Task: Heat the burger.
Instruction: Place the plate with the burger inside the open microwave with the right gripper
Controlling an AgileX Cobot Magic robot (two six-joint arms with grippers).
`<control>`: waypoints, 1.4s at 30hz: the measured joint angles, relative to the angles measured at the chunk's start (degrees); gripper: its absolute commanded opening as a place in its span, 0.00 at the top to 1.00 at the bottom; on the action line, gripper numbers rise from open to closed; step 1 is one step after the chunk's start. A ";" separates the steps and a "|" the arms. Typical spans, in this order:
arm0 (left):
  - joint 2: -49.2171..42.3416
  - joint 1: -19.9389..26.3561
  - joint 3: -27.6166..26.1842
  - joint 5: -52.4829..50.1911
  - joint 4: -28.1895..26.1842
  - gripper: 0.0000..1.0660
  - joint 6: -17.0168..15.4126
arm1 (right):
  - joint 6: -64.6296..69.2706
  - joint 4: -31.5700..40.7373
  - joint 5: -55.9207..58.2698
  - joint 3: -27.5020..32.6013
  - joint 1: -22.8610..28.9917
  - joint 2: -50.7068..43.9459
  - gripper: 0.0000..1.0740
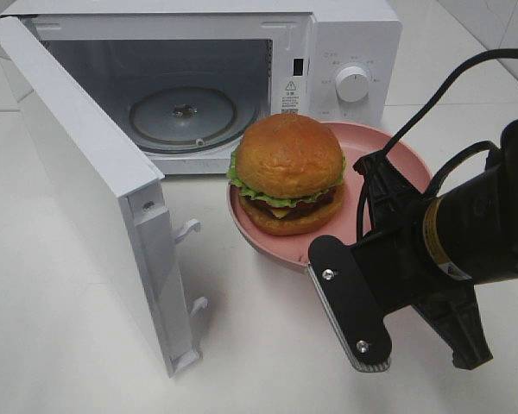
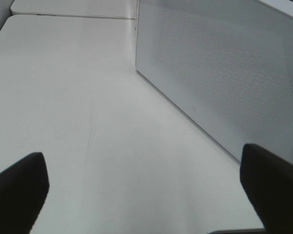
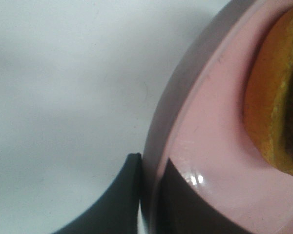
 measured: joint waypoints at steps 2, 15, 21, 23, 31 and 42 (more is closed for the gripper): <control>0.00 0.00 0.00 0.00 0.00 0.06 0.00 | -3.78 0.69 -2.46 0.00 -2.18 0.00 1.00; 0.00 0.00 0.00 0.00 0.00 0.06 0.00 | -30.71 16.79 -9.97 0.17 -12.49 0.00 1.00; 0.00 0.00 0.00 0.00 0.00 0.06 0.00 | -44.58 26.30 -11.86 0.17 -16.16 0.00 1.00; 0.00 0.00 0.00 0.00 0.00 0.06 0.00 | -53.80 31.74 -12.15 0.17 -18.16 0.00 1.00; 0.00 0.00 0.00 0.00 0.00 0.06 0.00 | -74.31 46.35 -12.26 0.17 -20.80 0.00 1.00; 0.00 0.00 0.00 0.00 0.00 0.06 0.00 | -79.98 49.45 -12.43 0.17 -20.86 0.00 1.00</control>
